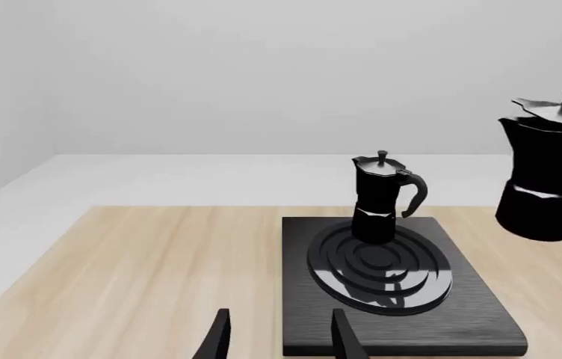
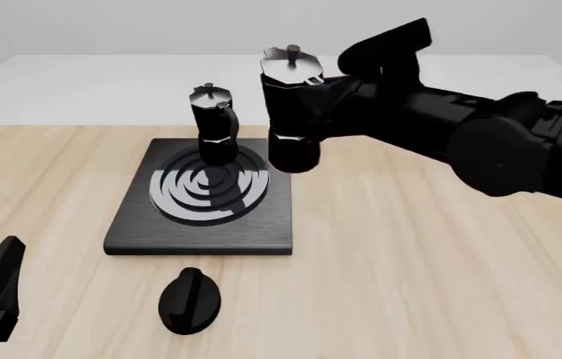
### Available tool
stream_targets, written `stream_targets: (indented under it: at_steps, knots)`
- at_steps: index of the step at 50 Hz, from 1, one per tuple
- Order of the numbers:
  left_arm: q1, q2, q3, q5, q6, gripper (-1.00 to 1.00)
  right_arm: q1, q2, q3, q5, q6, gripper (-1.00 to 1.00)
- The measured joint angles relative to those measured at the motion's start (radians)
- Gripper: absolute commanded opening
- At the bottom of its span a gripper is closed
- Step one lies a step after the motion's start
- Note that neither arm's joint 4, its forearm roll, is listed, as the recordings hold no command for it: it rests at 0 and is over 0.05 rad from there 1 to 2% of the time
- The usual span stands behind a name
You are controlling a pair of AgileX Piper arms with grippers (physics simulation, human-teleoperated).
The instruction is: Put both moka pots on the stove.
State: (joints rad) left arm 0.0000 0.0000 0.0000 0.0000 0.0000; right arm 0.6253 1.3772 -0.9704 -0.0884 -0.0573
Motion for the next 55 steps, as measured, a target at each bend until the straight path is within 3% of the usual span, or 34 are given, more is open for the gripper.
stream_targets:
  at_steps: [31,55]
  knots:
    - [0.000,0.000,0.000,0.000,0.000,1.00,0.161,0.147,-0.113,-0.013,0.003,-1.00]
    - [0.000,0.000,0.000,0.000,0.000,1.00,0.203,0.274,-0.207,-0.025,0.017,-1.00]
